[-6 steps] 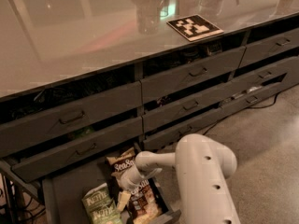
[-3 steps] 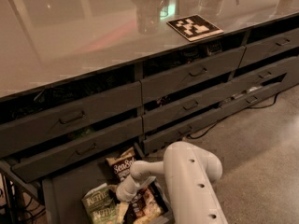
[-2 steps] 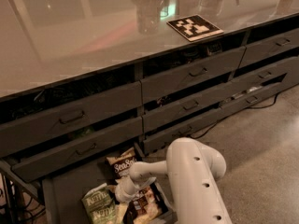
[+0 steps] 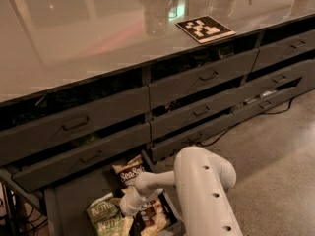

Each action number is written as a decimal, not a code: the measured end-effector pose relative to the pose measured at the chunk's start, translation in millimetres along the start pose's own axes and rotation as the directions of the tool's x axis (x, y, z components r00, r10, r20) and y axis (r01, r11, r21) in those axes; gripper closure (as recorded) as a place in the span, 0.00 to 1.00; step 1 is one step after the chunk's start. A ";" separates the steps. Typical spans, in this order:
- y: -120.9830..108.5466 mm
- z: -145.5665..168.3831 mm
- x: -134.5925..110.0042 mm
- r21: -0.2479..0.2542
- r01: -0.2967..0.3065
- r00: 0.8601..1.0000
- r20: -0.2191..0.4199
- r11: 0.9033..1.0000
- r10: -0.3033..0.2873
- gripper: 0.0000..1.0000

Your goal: Pick green jalapeno chip bag from bottom drawer and place on counter

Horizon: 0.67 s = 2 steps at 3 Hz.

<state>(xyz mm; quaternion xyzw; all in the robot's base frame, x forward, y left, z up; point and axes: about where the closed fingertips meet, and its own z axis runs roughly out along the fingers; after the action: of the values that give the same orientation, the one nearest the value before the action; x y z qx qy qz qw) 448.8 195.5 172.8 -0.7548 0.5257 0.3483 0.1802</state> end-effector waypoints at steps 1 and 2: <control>4.7 27.5 -6.2 -0.035 0.047 0.999 0.026 0.998 -0.046 0.00; 13.7 47.4 -8.2 -0.067 0.080 0.996 0.041 0.995 -0.077 0.00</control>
Offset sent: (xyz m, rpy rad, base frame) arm -0.0428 0.0418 -0.0373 0.0669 0.0093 0.1492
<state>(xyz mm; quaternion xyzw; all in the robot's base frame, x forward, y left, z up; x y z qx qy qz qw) 418.6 226.0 147.1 -0.7738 0.4800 0.3731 0.1779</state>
